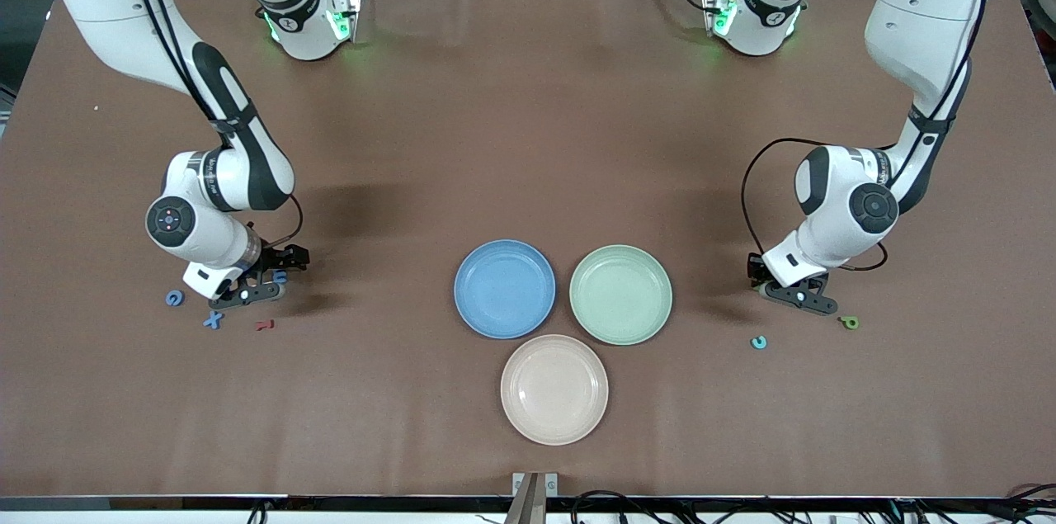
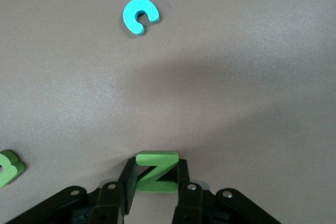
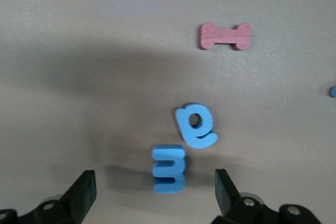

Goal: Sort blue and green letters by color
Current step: 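Lower both grippers and grasp the blue m and green Z, then drop the Z on the green plate while the right gripper lifts the m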

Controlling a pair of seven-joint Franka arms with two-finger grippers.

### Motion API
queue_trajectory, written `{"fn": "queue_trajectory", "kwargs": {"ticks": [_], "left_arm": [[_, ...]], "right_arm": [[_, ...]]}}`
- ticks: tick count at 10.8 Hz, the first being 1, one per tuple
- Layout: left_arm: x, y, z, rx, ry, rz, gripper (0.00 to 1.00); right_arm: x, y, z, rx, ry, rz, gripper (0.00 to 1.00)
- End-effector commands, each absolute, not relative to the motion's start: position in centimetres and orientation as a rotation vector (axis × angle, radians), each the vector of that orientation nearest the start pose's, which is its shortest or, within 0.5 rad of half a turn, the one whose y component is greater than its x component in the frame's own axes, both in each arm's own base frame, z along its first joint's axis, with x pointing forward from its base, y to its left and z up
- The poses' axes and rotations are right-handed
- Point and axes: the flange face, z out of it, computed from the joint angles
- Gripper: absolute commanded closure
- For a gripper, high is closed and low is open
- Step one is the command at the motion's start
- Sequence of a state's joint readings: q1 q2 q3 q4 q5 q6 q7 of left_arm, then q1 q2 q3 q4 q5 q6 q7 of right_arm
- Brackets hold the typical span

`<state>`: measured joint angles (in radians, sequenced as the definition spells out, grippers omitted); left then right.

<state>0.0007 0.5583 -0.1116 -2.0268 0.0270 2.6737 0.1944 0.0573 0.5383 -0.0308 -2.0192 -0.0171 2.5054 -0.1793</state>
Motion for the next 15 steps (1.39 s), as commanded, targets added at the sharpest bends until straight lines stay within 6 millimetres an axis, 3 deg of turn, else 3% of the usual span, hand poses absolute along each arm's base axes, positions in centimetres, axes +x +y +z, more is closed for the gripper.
{"fn": "queue_trajectory", "kwargs": {"ticks": [1,5,6,7,9,11,12,15], "left_arm": [[60.5,-7.0,18.2,-3.126,0.502,-0.183,1.00],[62.0,-9.1,25.8,-3.154,0.282,-0.218,1.00],[61.9,-10.8,26.8,-3.165,0.231,-0.235,1.00],[61.9,-13.5,27.7,-3.179,0.166,-0.234,1.00],[61.4,-20.4,28.7,-3.207,0.020,-0.218,1.00],[61.1,-27.6,27.4,-3.233,-0.135,-0.199,1.00],[61.0,-30.1,26.6,-3.242,-0.175,-0.194,1.00],[61.5,-33.0,23.0,-3.242,-0.220,-0.153,0.96]], "right_arm": [[60.6,0.7,16.9,-3.134,-0.381,0.076,0.00],[60.6,0.8,16.8,-3.128,-0.357,0.054,0.03],[60.6,0.8,16.7,-3.123,-0.345,0.048,0.68],[60.5,0.9,16.7,-3.121,-0.344,0.050,1.00],[60.5,0.8,16.7,-3.113,-0.315,0.048,1.00],[60.5,0.8,16.7,-3.112,-0.315,0.048,1.00],[60.5,0.8,16.8,-3.112,-0.315,0.046,1.00],[60.7,1.4,17.4,-3.080,-0.236,0.040,1.00]]}}
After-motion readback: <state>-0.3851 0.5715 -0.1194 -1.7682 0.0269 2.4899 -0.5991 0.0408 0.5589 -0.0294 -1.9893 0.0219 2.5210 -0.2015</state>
